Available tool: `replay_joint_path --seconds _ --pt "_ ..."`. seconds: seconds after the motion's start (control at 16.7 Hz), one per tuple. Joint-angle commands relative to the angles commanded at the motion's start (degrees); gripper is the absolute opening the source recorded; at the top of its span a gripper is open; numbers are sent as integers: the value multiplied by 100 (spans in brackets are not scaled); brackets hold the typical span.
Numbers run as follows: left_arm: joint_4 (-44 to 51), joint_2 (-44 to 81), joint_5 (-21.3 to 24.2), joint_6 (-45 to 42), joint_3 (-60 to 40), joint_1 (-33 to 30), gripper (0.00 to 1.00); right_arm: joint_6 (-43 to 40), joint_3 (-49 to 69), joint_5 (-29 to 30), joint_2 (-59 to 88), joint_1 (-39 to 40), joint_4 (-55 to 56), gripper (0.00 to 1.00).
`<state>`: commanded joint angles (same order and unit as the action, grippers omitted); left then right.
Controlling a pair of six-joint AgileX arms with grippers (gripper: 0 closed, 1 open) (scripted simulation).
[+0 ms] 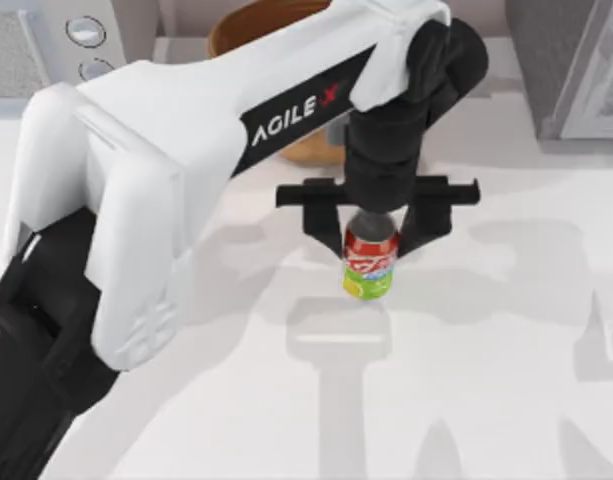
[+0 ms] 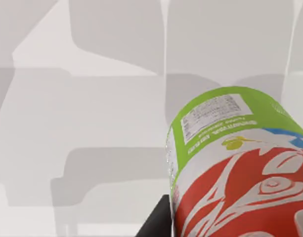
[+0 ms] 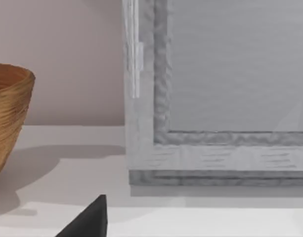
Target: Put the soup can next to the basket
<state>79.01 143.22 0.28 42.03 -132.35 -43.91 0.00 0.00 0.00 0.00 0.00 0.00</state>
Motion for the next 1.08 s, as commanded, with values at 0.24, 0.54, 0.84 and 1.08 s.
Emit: replay_joint_path --seconds 0.24,0.54,0.84,1.08 --pt "0 0 0 0 0 0 30 0 0 0 0 0 0 100" --pt "0 0 0 0 0 0 68 0 0 0 0 0 0 100" --pt "0 0 0 0 0 0 100 0 0 0 0 0 0 100" --pt "0 0 0 0 0 0 100 0 0 0 0 0 0 100"
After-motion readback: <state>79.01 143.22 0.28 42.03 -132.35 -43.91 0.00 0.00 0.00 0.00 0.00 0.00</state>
